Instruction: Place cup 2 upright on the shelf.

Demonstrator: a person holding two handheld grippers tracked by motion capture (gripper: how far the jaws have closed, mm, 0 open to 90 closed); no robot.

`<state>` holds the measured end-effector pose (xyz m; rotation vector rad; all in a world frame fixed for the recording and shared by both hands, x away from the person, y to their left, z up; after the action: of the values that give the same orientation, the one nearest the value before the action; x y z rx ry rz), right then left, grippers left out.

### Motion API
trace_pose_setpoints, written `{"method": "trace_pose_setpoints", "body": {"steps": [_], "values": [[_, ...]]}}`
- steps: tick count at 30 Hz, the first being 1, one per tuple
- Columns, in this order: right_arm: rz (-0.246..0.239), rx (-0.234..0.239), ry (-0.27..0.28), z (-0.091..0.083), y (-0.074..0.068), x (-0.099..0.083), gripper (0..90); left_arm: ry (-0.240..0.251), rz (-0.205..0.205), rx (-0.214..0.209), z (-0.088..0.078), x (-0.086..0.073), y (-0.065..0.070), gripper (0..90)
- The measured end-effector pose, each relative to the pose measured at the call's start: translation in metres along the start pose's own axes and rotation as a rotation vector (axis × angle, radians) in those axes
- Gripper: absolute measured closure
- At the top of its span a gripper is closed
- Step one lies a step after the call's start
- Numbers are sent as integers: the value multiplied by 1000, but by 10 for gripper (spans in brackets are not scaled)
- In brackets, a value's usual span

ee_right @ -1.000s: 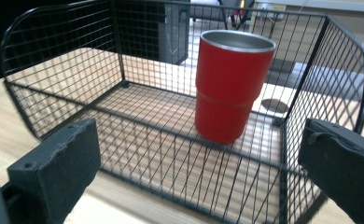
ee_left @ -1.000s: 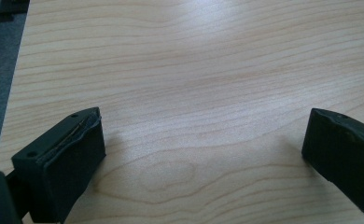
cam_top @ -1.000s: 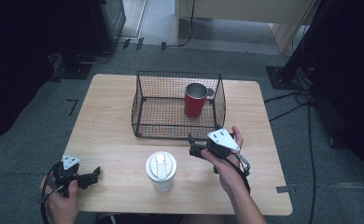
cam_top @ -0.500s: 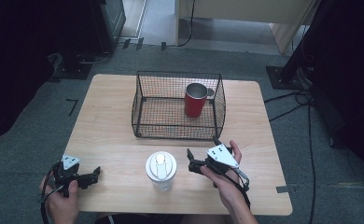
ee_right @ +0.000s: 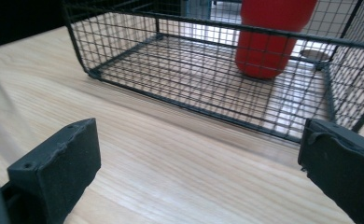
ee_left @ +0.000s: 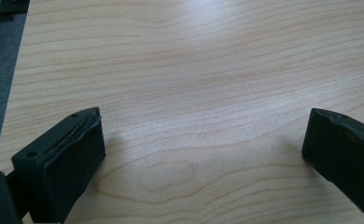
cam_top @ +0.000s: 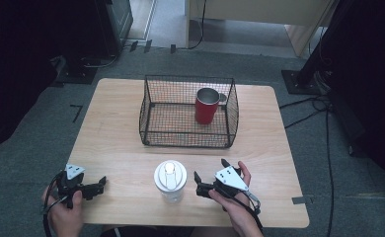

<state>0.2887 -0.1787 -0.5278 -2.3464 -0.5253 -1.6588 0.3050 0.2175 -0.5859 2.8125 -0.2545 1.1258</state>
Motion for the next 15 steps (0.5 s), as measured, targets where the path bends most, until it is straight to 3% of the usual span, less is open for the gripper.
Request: {"method": "trace_pose_setpoints", "body": {"steps": [2, 15], "values": [[18, 11, 9, -1, -4, 0, 0, 0, 0, 0, 0, 0, 0, 0], [4, 93, 0, -20, -30, -12, 0, 0, -1, 0, 0, 0, 0, 0]]}}
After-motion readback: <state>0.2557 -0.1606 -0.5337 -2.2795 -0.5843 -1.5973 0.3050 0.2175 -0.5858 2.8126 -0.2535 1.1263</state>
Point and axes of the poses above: each handheld gripper's, and its own axes: z roughly forward along the jaws, x roughly out of its top, y roughly to its right, the point moved 9 cm from there along z, roughly forward along the jaws, and after that the axes turned 4 degrees about -z, right-handed, at the moved point
